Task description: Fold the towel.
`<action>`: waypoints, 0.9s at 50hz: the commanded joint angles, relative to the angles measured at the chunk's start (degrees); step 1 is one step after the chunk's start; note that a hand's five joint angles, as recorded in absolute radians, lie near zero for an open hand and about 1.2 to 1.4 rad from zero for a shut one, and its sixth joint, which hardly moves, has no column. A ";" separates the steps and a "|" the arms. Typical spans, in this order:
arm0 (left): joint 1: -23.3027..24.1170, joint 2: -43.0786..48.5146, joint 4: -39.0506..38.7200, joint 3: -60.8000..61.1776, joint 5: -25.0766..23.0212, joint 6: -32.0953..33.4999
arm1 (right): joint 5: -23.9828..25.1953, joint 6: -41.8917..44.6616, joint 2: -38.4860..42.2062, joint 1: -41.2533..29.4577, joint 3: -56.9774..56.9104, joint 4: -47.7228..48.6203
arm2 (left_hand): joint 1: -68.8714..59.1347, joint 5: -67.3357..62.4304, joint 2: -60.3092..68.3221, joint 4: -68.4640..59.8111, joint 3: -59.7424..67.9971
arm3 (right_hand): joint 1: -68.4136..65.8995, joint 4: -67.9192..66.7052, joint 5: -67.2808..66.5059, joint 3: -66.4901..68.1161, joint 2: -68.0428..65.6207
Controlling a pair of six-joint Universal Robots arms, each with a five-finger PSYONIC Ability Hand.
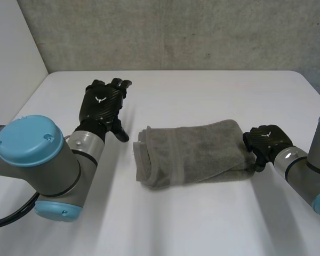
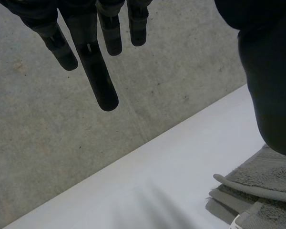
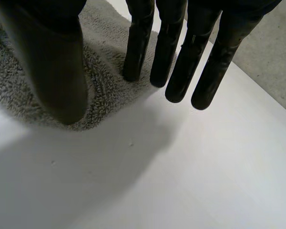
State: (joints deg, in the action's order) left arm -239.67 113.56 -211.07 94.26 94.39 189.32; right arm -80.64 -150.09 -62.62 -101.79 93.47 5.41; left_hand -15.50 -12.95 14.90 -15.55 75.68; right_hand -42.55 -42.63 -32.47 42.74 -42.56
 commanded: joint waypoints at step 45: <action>-0.36 0.09 -0.13 -0.22 0.27 -0.09 | 4.00 -7.23 -2.95 -8.86 -3.39 2.67 | 4.28 11.72 -3.68 4.33 -64.46 | -37.45 -37.37 -37.53 37.26 -37.44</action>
State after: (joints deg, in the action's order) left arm -239.81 113.86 -211.11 94.23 94.54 189.25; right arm -79.77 -157.14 -62.75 -106.21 93.26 8.58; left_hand -15.50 -12.94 14.90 -15.55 75.68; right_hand -72.75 -76.72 -66.16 76.29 -75.94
